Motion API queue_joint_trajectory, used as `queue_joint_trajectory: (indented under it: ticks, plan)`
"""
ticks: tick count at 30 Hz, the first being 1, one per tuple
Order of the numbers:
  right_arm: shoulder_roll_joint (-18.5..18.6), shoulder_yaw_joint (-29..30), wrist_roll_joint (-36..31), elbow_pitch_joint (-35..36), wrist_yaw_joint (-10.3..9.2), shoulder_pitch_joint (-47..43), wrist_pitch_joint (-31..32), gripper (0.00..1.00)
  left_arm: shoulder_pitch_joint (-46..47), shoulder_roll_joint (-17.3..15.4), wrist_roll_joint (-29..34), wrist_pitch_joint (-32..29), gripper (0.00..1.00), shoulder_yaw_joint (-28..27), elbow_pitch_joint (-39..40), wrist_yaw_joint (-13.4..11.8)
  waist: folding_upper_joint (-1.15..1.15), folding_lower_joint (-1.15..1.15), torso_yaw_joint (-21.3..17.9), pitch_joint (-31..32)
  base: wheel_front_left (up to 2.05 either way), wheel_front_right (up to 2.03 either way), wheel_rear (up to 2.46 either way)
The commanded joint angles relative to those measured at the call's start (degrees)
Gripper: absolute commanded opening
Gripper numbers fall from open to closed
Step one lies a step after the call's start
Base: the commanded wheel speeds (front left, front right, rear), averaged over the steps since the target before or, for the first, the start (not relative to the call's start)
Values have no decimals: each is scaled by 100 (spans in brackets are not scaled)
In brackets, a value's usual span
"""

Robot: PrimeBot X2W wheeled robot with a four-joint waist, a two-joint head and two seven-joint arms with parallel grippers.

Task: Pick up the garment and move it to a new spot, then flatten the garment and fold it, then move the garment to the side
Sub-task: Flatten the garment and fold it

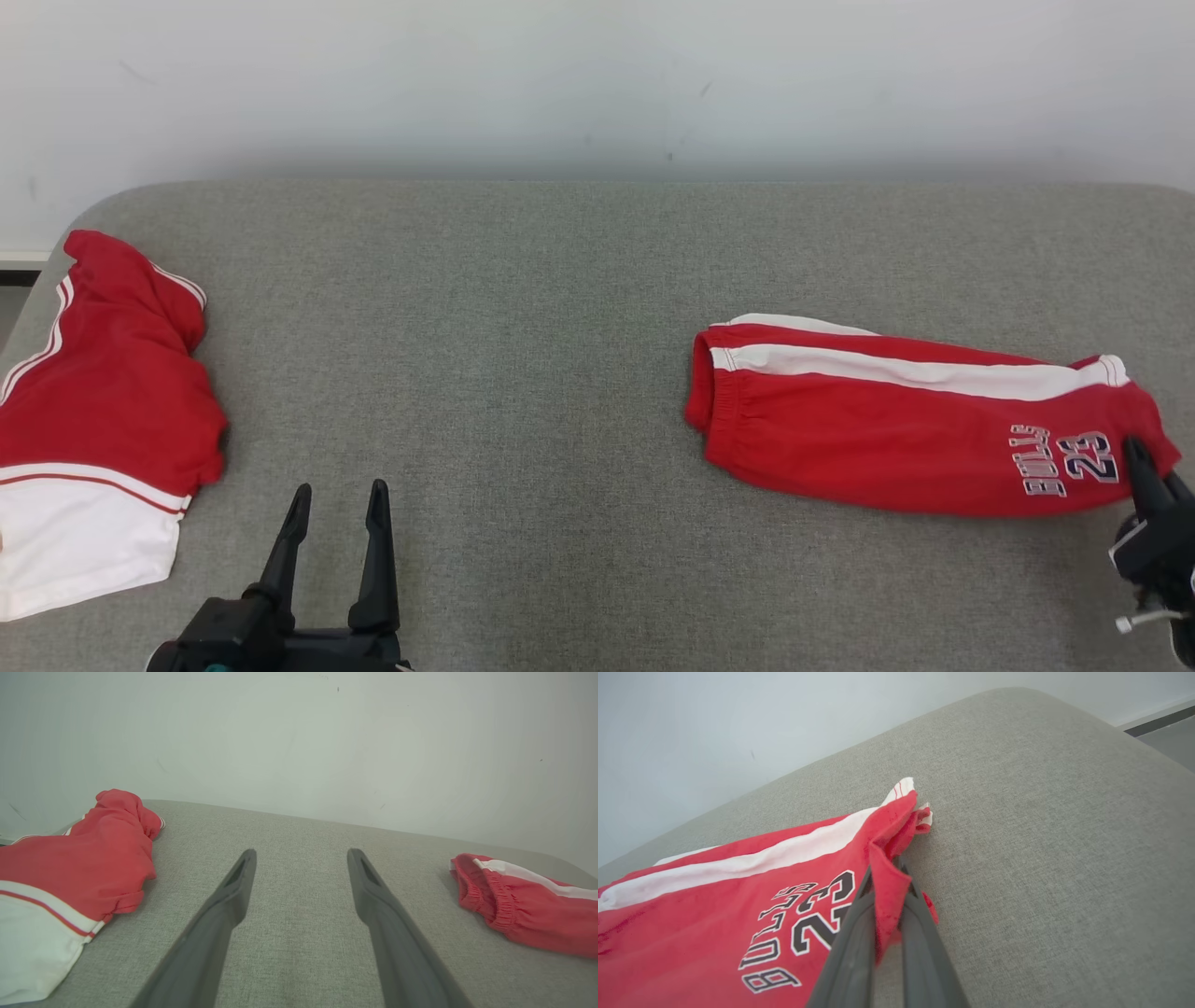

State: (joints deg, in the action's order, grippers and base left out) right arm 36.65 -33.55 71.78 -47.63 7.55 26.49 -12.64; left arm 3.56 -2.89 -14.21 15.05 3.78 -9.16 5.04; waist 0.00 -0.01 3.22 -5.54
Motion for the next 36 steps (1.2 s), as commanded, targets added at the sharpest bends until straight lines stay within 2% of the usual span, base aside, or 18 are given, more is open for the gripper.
queue_joint_trajectory:
  ticks: [1,10,21,22,34,35,36]
  plan:
    - [-36,9,-113,17,-13,182,-58,0,-45,0,-20,19,100,-15,3,8,0,1,-10,-2,0,0,0]
    - [-303,-181,-810,550,-13,699,-200,0,41,0,-46,19,100,-8,55,-37,0,1,89,-34,0,0,0]
    - [-871,-511,-1710,1414,-13,660,-178,0,140,1,-138,19,100,78,69,-62,0,1,390,-134,0,0,0]
    - [-1022,-476,-1840,1460,-13,574,-185,0,153,0,-159,19,100,101,74,-88,0,1,448,-148,0,0,0]
    - [-1790,-452,-2489,1163,-13,176,-42,0,255,0,-234,19,100,205,84,-146,0,1,584,-233,0,0,0]
    - [-1842,-435,-2530,1125,-13,175,-54,7,254,0,-231,19,100,208,82,-152,0,1,583,-236,0,0,0]
    - [-1875,-402,-2582,1132,-13,185,-92,49,252,1,-232,19,100,204,80,-157,0,1,576,-240,0,0,0]
